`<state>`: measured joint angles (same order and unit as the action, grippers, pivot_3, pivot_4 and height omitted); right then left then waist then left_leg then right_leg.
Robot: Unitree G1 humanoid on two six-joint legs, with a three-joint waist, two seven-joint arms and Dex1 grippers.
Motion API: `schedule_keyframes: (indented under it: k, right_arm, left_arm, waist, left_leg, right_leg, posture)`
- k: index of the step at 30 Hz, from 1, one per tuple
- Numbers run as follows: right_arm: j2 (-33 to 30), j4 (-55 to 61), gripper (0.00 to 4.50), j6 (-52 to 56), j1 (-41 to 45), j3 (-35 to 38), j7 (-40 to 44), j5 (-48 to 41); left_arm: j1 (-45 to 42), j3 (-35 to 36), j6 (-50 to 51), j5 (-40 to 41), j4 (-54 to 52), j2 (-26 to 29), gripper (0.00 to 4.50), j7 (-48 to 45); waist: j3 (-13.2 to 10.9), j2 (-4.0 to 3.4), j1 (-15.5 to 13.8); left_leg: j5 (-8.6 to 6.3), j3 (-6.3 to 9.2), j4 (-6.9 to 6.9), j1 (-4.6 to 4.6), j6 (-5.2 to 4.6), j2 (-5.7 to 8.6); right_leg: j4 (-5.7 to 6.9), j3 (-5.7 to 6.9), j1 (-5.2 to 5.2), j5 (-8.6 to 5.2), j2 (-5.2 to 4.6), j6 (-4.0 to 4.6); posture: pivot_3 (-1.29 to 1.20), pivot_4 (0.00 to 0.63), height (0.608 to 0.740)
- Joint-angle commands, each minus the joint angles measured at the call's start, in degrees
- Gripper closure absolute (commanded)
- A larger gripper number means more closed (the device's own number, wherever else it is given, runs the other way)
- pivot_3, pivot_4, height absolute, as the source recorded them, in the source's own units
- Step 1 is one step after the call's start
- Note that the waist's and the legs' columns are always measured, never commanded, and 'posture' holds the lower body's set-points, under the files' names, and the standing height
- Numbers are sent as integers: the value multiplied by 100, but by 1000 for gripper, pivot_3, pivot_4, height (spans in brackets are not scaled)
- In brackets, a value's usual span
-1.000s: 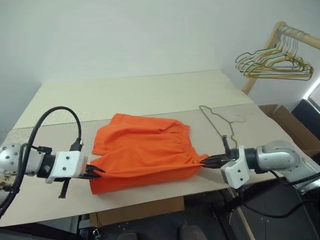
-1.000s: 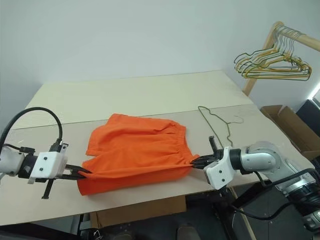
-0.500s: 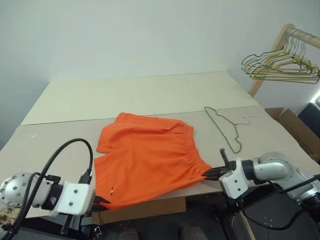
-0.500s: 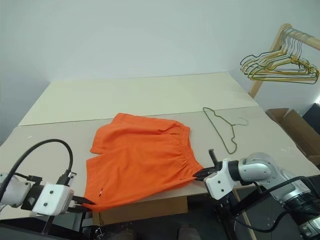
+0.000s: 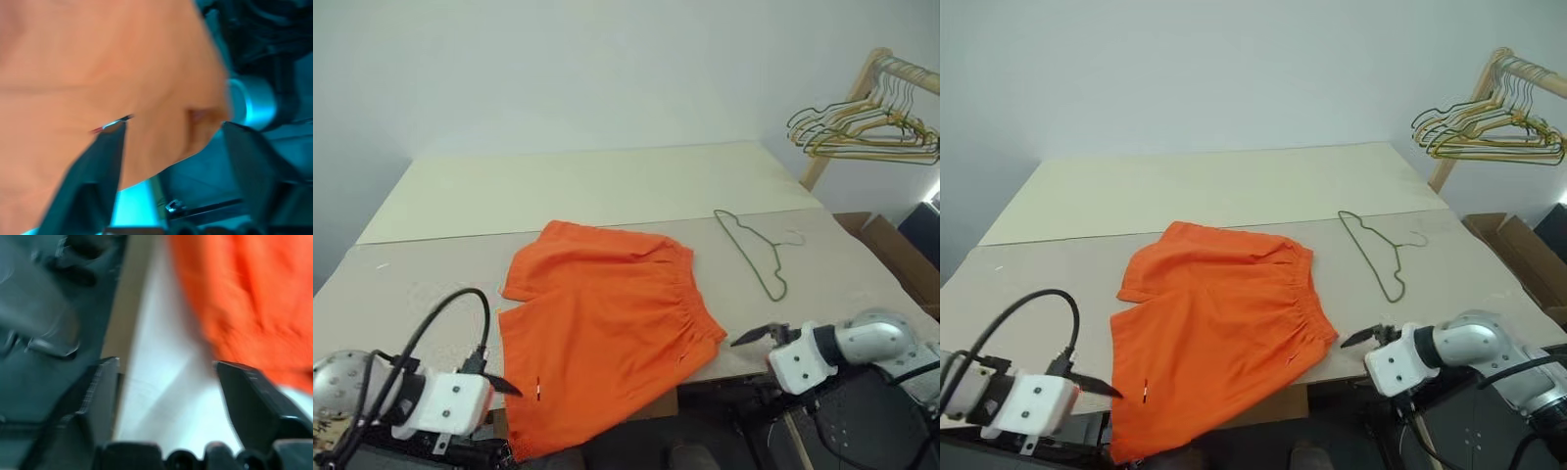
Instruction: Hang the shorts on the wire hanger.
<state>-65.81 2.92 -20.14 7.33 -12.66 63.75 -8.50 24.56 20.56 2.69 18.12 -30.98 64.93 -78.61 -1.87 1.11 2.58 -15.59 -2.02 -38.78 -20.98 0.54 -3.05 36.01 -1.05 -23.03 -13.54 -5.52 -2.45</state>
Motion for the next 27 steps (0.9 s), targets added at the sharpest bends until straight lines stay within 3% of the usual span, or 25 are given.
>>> schedule_keyframes:
  k: [1,5,11,15,23,27]
  right_arm:
    - [211,-2,420,1443,449,702,-248,-773]
    - [726,-362,420,3236,1128,916,-1141,-612]
    - [1623,-1660,420,5740,2504,544,-2299,136]
    - [2119,-2951,420,6213,3255,386,-2934,678]
    - [2596,-4927,420,6326,3991,475,-3273,998]
    - [2726,-5563,1263,6355,4159,710,-3052,833]
  left_arm:
    - [-720,137,643,748,73,-121,638,343]
    - [-1702,-115,1492,1500,43,-547,638,1057]
    - [-2963,-580,2630,2117,-154,-1496,638,2623]
    - [-3346,-750,2989,2257,-283,-1893,638,3153]
    - [-3231,-754,3024,2227,-423,-1904,638,3217]
    - [-3174,-734,2994,2209,-471,-1890,613,3202]
  waist:
    - [0,0,-7]
    - [1,1,-2]
    - [4,-1,18]
    - [6,1,86]
    - [9,-3,233]
    - [10,-2,286]
  left_leg:
    - [0,0,-1,0,0,0]
    - [0,2,-2,-7,0,1]
    - [-1,6,-4,-9,-1,4]
    - [0,13,-6,-12,-1,5]
    - [0,14,-5,-14,-1,7]
    - [0,22,-4,-10,-1,6]
  right_leg:
    - [0,0,1,4,0,-7]
    - [0,0,-3,7,1,-11]
    - [3,-2,-1,9,3,-9]
    - [5,-4,-2,12,6,-9]
    - [1,-6,-2,11,5,-9]
    - [0,-2,6,10,7,-10]
  posture:
    - [-57,0,740]
    - [-66,0,740]
    - [-79,0,740]
    - [-78,0,740]
    - [-64,0,740]
    - [-52,0,740]
